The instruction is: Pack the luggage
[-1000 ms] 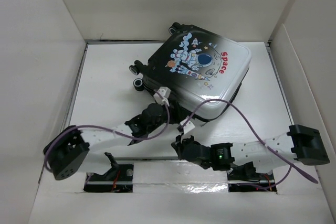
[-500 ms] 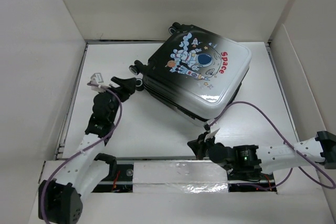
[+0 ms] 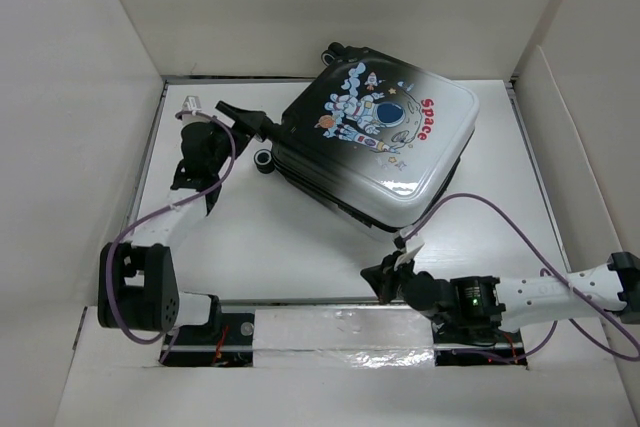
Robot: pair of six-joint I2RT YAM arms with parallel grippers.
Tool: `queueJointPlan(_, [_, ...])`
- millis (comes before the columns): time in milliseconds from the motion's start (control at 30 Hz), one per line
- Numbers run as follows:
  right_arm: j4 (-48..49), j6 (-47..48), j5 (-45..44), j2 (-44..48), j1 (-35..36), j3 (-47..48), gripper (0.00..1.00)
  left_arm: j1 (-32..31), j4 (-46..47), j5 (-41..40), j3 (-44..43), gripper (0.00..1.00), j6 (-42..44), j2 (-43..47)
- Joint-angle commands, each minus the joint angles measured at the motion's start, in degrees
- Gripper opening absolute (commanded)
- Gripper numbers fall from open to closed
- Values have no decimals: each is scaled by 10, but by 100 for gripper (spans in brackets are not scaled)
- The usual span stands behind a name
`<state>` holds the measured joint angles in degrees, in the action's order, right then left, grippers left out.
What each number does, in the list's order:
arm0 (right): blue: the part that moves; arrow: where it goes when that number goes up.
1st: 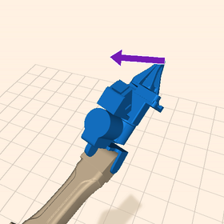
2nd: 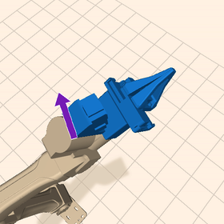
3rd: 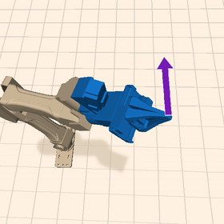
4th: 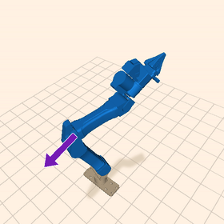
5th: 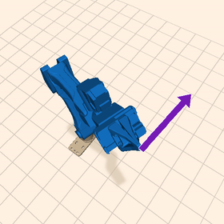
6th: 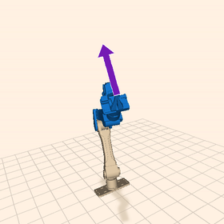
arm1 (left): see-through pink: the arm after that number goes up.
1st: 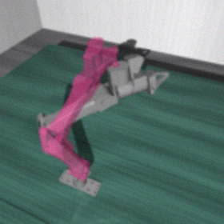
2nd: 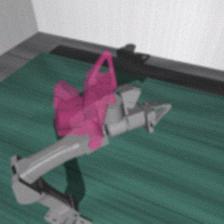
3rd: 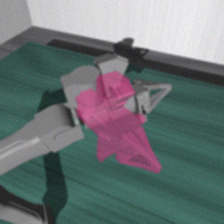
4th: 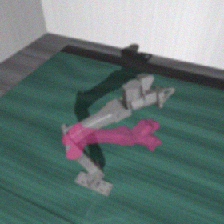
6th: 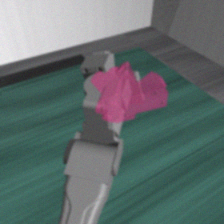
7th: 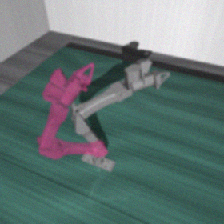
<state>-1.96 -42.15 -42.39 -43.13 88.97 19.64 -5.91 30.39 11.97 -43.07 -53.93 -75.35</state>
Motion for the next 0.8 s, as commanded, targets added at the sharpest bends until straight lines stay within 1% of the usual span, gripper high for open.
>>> queueJointPlan(0, [13,9,-9,-7,4,0,0,-11,11,19,-64,80,8,-22])
queueJointPlan(67, [13,8,-9,-9,4,0,0,-11,4,21,-75,80,10,-45])
queueJointPlan(367, [10,7,-10,3,4,-3,0,-16,26,24,-105,78,-5,-110])
queueJointPlan(467, [6,5,-14,8,4,-3,0,-16,49,27,-110,75,-18,-124])
queueJointPlan(533, [-1,-2,-17,10,4,-2,0,-16,67,30,-114,71,-30,-137])
queueJointPlan(567, [-7,-5,-17,12,4,-2,3,-16,74,32,-114,68,-35,-141])
queueJointPlan(600, [-9,-11,-19,14,4,-2,7,-16,84,34,-112,62,-40,-146])
queueJointPlan(633, [-15,-14,-21,16,4,-2,12,-16,94,36,-112,59,-49,-156])
queueJointPlan(667, [-31,-21,-26,16,4,-2,25,-16,117,41,-111,55,-55,-161])
queueJointPlan(700, [-41,-37,-30,20,4,-1,31,-16,128,45,-109,46,-59,-165])
queueJointPlan(733, [-52,-43,-32,23,4,0,36,-16,138,49,-109,41,-62,-174])
queueJointPlan(767, [-86,-53,-40,26,4,1,45,-16,156,60,-110,37,-64,-179])
